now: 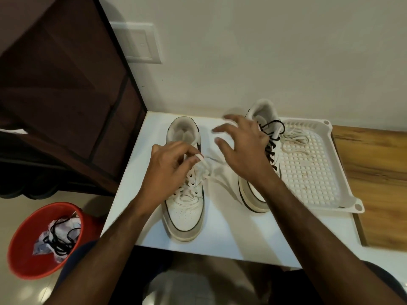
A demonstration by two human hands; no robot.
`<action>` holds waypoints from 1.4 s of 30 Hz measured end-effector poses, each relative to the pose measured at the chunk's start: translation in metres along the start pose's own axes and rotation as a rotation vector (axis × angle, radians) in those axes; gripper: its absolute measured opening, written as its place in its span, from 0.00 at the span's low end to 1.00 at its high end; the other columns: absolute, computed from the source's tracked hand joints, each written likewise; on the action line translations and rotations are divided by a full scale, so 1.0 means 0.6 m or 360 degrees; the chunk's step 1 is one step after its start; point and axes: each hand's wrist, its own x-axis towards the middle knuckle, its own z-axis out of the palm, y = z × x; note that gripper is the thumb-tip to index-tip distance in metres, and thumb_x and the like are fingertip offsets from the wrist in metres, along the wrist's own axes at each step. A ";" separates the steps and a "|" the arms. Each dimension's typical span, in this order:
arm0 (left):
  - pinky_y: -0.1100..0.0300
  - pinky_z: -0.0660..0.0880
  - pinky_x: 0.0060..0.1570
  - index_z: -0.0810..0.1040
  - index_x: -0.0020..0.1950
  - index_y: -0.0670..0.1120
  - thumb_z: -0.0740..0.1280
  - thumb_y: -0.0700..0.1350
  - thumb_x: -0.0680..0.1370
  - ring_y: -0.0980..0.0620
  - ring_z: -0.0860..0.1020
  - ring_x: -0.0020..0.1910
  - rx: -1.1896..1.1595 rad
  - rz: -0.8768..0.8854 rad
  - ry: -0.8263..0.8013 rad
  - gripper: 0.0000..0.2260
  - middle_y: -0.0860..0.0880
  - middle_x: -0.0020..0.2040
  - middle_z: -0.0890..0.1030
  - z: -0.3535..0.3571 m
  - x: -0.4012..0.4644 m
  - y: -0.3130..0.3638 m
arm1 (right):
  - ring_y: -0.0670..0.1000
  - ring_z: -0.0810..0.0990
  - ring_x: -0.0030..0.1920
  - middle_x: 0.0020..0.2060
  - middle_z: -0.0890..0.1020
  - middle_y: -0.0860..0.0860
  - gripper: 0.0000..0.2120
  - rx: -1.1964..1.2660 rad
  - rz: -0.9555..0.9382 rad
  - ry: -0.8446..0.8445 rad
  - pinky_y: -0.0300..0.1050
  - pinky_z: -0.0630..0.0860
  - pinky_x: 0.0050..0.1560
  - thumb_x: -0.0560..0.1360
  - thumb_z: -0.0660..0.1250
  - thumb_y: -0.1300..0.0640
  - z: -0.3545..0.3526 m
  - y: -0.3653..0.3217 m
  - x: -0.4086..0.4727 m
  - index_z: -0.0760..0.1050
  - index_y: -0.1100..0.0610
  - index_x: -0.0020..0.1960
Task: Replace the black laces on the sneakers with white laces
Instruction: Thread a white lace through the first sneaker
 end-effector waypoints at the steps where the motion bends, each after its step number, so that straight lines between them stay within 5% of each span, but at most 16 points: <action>1: 0.57 0.63 0.52 0.82 0.46 0.52 0.69 0.47 0.78 0.59 0.77 0.41 -0.0035 -0.0026 0.0046 0.03 0.62 0.41 0.79 -0.001 0.001 0.002 | 0.45 0.71 0.65 0.61 0.78 0.40 0.10 0.0171 0.0032 -0.0124 0.53 0.62 0.65 0.81 0.63 0.43 -0.003 -0.013 -0.006 0.82 0.44 0.53; 4: 0.53 0.66 0.49 0.81 0.44 0.49 0.69 0.46 0.78 0.58 0.76 0.38 0.0022 -0.0045 0.0160 0.04 0.60 0.39 0.79 -0.002 0.000 0.002 | 0.40 0.80 0.48 0.44 0.83 0.42 0.17 0.0766 0.0248 -0.0563 0.45 0.73 0.53 0.81 0.62 0.39 -0.010 -0.039 -0.023 0.81 0.51 0.47; 9: 0.48 0.67 0.46 0.80 0.43 0.47 0.69 0.48 0.79 0.55 0.75 0.36 0.0379 0.0076 0.0229 0.07 0.58 0.38 0.77 -0.010 0.002 -0.001 | 0.52 0.84 0.48 0.42 0.85 0.54 0.15 0.1094 0.0243 -0.0890 0.45 0.76 0.58 0.81 0.68 0.52 0.003 -0.032 -0.024 0.78 0.65 0.48; 14: 0.48 0.66 0.44 0.80 0.42 0.47 0.68 0.49 0.79 0.53 0.74 0.36 0.0518 0.0114 0.0287 0.09 0.55 0.37 0.79 -0.027 0.005 -0.014 | 0.52 0.80 0.50 0.41 0.83 0.54 0.13 0.1581 0.0244 -0.0896 0.50 0.70 0.56 0.78 0.61 0.59 -0.019 -0.035 -0.014 0.74 0.56 0.36; 18: 0.48 0.68 0.46 0.78 0.39 0.51 0.72 0.51 0.78 0.60 0.73 0.34 0.0447 -0.0073 0.0243 0.10 0.56 0.37 0.79 -0.041 0.007 -0.034 | 0.54 0.80 0.41 0.30 0.77 0.54 0.16 0.2228 0.0244 -0.0881 0.51 0.69 0.55 0.77 0.58 0.58 -0.057 -0.020 -0.005 0.70 0.55 0.31; 22: 0.45 0.72 0.50 0.77 0.39 0.54 0.73 0.51 0.78 0.55 0.77 0.35 0.0279 -0.0248 0.0152 0.10 0.56 0.40 0.80 -0.048 0.005 -0.049 | 0.52 0.76 0.38 0.29 0.74 0.52 0.19 0.2787 0.0301 -0.0515 0.44 0.73 0.50 0.79 0.61 0.54 -0.093 0.003 0.004 0.72 0.55 0.29; 24: 0.45 0.72 0.53 0.77 0.43 0.54 0.73 0.44 0.78 0.54 0.78 0.40 0.0197 -0.0223 0.0118 0.08 0.56 0.43 0.80 -0.047 0.004 -0.046 | 0.51 0.73 0.35 0.28 0.72 0.51 0.20 0.2703 0.0351 -0.0387 0.43 0.72 0.44 0.82 0.59 0.55 -0.095 0.010 0.008 0.71 0.54 0.31; 28: 0.59 0.72 0.53 0.77 0.55 0.49 0.67 0.35 0.77 0.55 0.81 0.48 -0.0291 -0.0201 0.0103 0.12 0.58 0.46 0.83 -0.041 0.005 -0.010 | 0.48 0.66 0.29 0.28 0.70 0.50 0.19 0.1700 0.0346 -0.0518 0.41 0.62 0.32 0.84 0.61 0.53 -0.065 -0.006 -0.002 0.72 0.55 0.35; 32: 0.60 0.74 0.39 0.80 0.54 0.46 0.68 0.37 0.77 0.50 0.77 0.33 -0.1196 -0.0205 -0.0068 0.08 0.49 0.35 0.80 -0.059 0.002 0.023 | 0.43 0.63 0.27 0.26 0.69 0.46 0.19 0.1109 0.0218 -0.0776 0.33 0.60 0.29 0.83 0.64 0.51 -0.048 -0.032 -0.014 0.79 0.64 0.42; 35: 0.62 0.67 0.29 0.82 0.46 0.46 0.64 0.42 0.77 0.53 0.70 0.24 -0.1419 -0.0150 -0.0013 0.07 0.51 0.29 0.76 -0.081 0.001 0.025 | 0.47 0.63 0.30 0.29 0.68 0.49 0.16 0.0926 0.0279 -0.0624 0.33 0.60 0.29 0.82 0.65 0.49 -0.040 -0.011 -0.012 0.84 0.59 0.44; 39: 0.61 0.68 0.28 0.80 0.54 0.43 0.62 0.39 0.84 0.55 0.73 0.26 -0.0660 -0.0322 0.0169 0.06 0.51 0.38 0.82 -0.072 0.000 0.005 | 0.44 0.64 0.29 0.27 0.68 0.44 0.16 0.0908 0.0454 -0.0401 0.36 0.62 0.30 0.82 0.66 0.51 -0.033 0.021 -0.005 0.80 0.58 0.41; 42: 0.62 0.73 0.44 0.78 0.63 0.54 0.68 0.51 0.82 0.58 0.78 0.46 0.0076 -0.0212 0.0004 0.10 0.59 0.59 0.75 -0.059 -0.003 -0.016 | 0.43 0.64 0.30 0.30 0.71 0.45 0.12 0.1163 0.0366 -0.0541 0.37 0.60 0.31 0.83 0.65 0.53 -0.029 0.008 -0.006 0.82 0.58 0.45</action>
